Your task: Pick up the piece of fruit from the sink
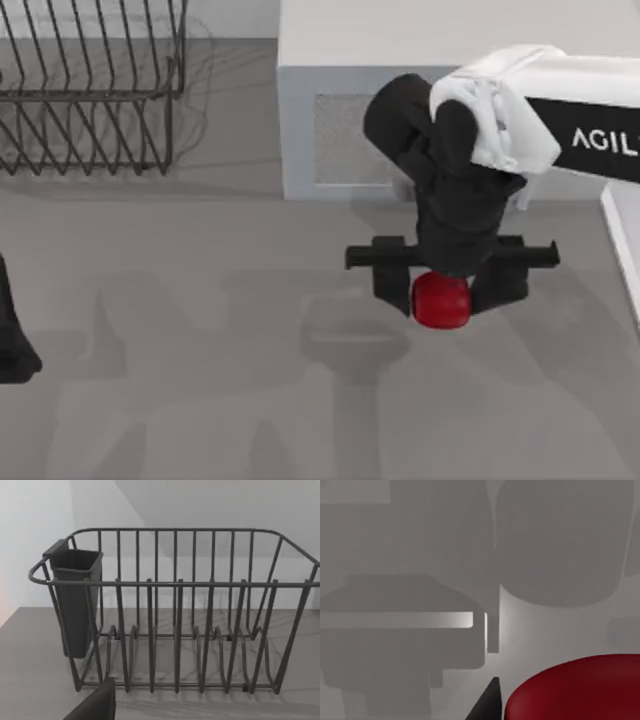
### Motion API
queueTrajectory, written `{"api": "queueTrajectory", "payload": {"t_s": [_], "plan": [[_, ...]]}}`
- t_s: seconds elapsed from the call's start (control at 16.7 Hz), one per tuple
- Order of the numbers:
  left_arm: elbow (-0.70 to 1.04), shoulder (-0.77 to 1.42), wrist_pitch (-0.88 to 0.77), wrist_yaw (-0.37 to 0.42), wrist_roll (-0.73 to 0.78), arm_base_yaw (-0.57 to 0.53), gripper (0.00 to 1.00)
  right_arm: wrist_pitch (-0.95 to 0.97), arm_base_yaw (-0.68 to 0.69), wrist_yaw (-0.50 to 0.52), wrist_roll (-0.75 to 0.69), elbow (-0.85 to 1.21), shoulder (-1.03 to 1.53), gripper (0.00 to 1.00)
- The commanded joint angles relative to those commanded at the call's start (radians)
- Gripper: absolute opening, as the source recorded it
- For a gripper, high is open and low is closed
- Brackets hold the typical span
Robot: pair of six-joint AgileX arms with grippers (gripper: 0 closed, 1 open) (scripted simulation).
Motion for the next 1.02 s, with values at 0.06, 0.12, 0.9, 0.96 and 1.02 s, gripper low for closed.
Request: {"api": "queueTrajectory", "payload": {"t_s": [0.06,0.12,0.9,0.96,1.02], "plan": [[0.000,0.000,0.000,0.000,0.000,0.000,1.00,0.000,0.000,0.000,0.000,0.000,0.000,0.00],[0.000,0.000,0.000,0.000,0.000,0.000,1.00,0.000,0.000,0.000,0.000,0.000,0.000,0.00],[0.000,0.000,0.000,0.000,0.000,0.000,1.00,0.000,0.000,0.000,0.000,0.000,0.000,0.90],[0.000,0.000,0.000,0.000,0.000,0.000,1.00,0.000,0.000,0.000,0.000,0.000,0.000,0.98],[0.000,0.000,0.000,0.000,0.000,0.000,1.00,0.000,0.000,0.000,0.000,0.000,0.000,1.00]]}}
